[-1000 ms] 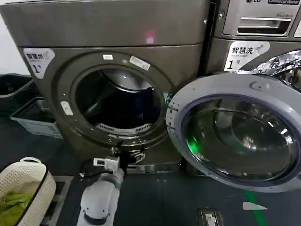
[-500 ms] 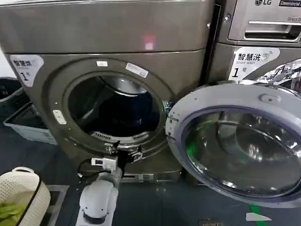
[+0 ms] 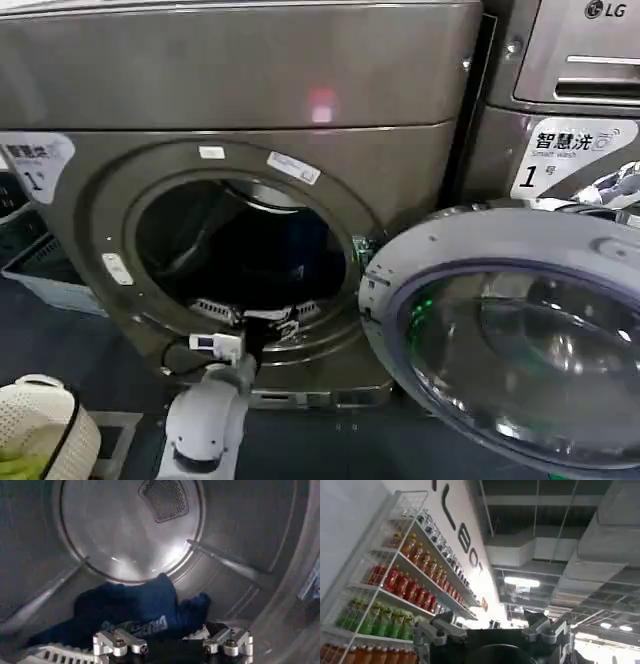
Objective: Grasp the clothes from the dryer.
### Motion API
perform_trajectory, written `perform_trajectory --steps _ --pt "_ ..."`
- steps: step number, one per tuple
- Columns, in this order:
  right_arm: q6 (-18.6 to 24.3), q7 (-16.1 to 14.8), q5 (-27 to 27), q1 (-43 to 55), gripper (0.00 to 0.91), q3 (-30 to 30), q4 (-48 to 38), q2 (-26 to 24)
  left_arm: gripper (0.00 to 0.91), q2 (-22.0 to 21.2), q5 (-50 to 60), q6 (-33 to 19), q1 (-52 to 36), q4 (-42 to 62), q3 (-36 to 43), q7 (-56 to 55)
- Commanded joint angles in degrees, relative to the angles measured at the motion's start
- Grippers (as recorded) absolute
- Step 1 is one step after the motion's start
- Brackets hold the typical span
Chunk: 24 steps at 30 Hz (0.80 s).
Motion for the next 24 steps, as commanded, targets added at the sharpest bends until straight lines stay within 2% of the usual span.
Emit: perform_trajectory --steps 1,24 --pt "-0.01 0.0 -0.01 0.04 0.907 0.0 0.04 -0.03 0.907 0.13 0.05 2.81 -0.09 0.2 0.09 -0.24" --pt "1.41 0.07 -0.78 0.07 0.907 -0.19 -0.12 0.34 0.907 -0.32 1.01 2.81 -3.55 4.66 0.23 -0.68"
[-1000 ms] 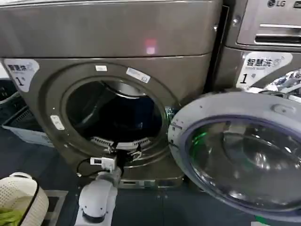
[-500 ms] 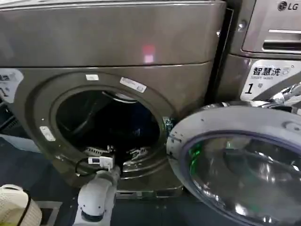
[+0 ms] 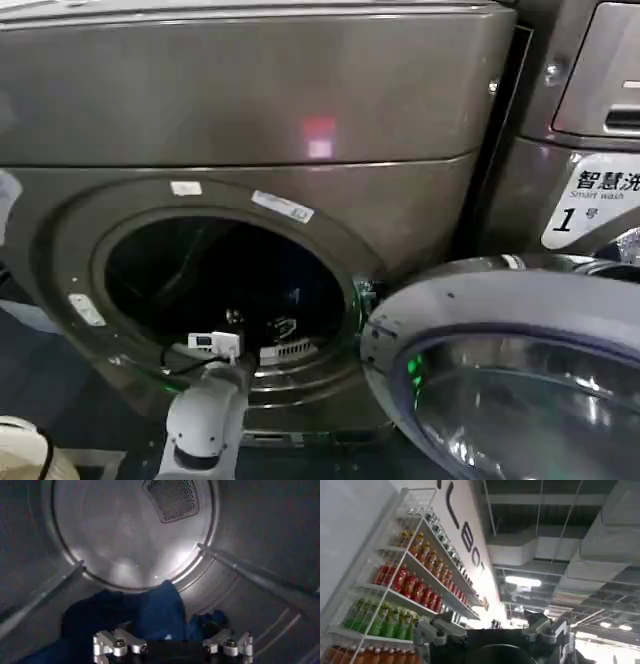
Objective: Grasp the clothes from the dryer.
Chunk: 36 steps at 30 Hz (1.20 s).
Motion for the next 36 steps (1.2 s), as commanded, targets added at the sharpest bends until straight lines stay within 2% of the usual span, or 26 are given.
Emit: perform_trajectory --steps 1,16,22,36 --pt "0.39 -0.07 -0.92 0.17 0.907 -0.24 0.07 0.22 0.907 -0.06 0.15 2.81 -2.96 3.58 -0.09 -0.22" --pt "1.45 -0.2 -0.88 -0.24 0.907 0.31 -1.11 0.07 0.907 0.0 -1.54 2.06 -22.52 25.46 -1.28 -2.42" --pt "1.56 -0.25 -0.86 -0.53 0.907 0.9 -1.26 0.3 0.907 -0.43 -1.4 -0.25 -28.87 36.03 -1.74 -3.52" --pt "2.27 -0.45 -0.84 -1.31 0.907 1.92 -1.97 0.57 0.907 0.3 1.24 -6.14 -38.09 50.1 -3.73 -3.29"
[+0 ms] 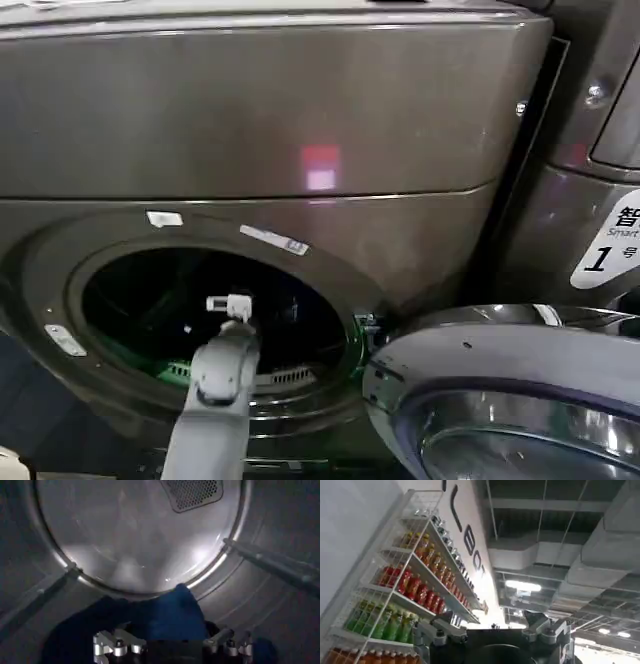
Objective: Grasp the clothes from the dryer.
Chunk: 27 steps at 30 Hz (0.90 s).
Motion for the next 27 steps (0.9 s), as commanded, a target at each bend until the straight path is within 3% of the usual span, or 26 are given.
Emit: perform_trajectory --steps 1,7,10,13,21,27 --pt "0.06 0.0 0.0 -0.08 0.907 0.17 0.03 -0.1 0.907 0.36 1.23 -6.13 -8.6 13.14 -0.97 -0.2" --pt "0.03 -0.08 0.05 -0.22 0.907 0.17 0.33 0.13 0.907 1.62 13.55 -9.93 -10.58 15.68 -0.82 8.42" --pt "0.2 -0.18 0.02 -0.39 0.907 -0.24 0.17 0.29 0.907 2.91 34.51 -18.41 -10.42 15.39 -0.81 21.93" --pt "0.22 -0.18 0.01 -0.22 0.907 -0.77 0.23 0.24 0.907 2.92 42.03 -19.9 -12.06 16.13 -1.11 28.16" --pt "0.16 -0.24 0.05 -0.69 0.907 -0.58 0.37 0.21 0.907 2.65 74.06 -35.81 -13.44 16.85 -1.37 44.46" --pt "0.39 -0.59 -0.02 -0.77 0.907 -0.31 -0.4 0.29 0.907 3.0 81.11 -45.91 -16.12 17.71 -1.4 55.23"
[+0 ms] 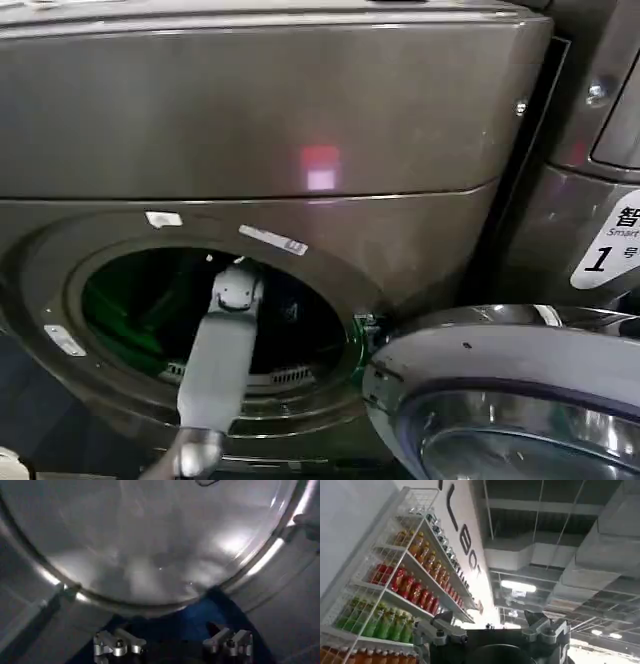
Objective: Grasp the clothes from the dryer.
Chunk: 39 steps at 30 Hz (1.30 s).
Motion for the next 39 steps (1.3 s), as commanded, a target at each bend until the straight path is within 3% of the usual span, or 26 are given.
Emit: perform_trajectory --steps 1,4,10,19,21,26,33,39 --pt "0.16 -0.24 -0.08 0.03 0.907 -0.06 -0.37 -0.04 0.907 0.57 30.23 -21.12 -4.31 2.07 -0.13 26.4" --pt "0.19 -0.22 -0.14 0.23 0.907 -0.27 -0.46 -0.14 0.907 1.09 30.01 -23.89 -6.29 3.68 0.78 29.67" --pt "0.55 -0.21 -0.27 0.59 0.907 -0.77 -0.8 -0.27 0.907 1.5 28.49 -21.14 -8.98 6.51 1.58 30.31" --pt "0.95 -0.23 -0.52 1.17 0.907 -1.79 -1.21 -0.62 0.907 1.86 24.25 -24.38 -11.7 10.3 0.55 40.96" --pt "0.96 -0.26 -0.53 1.16 0.907 -1.92 -1.31 -0.65 0.907 1.72 21.75 -22.87 -12.27 11.38 0.21 44.28" --pt "1.13 -0.32 -0.61 0.99 0.907 -2.03 -1.58 -0.75 0.907 1.37 22.13 -24.1 -13.68 14.32 0.01 44.41" --pt "1.26 -0.35 -0.75 0.99 0.907 -2.45 -1.57 -0.56 0.907 1.38 22.92 -19.22 -13.63 17.27 0.56 41.5" --pt "1.27 -0.29 -0.82 0.87 0.907 -2.42 -1.62 -0.6 0.907 1.84 20.91 -18.87 -13.8 19.54 0.89 41.02"
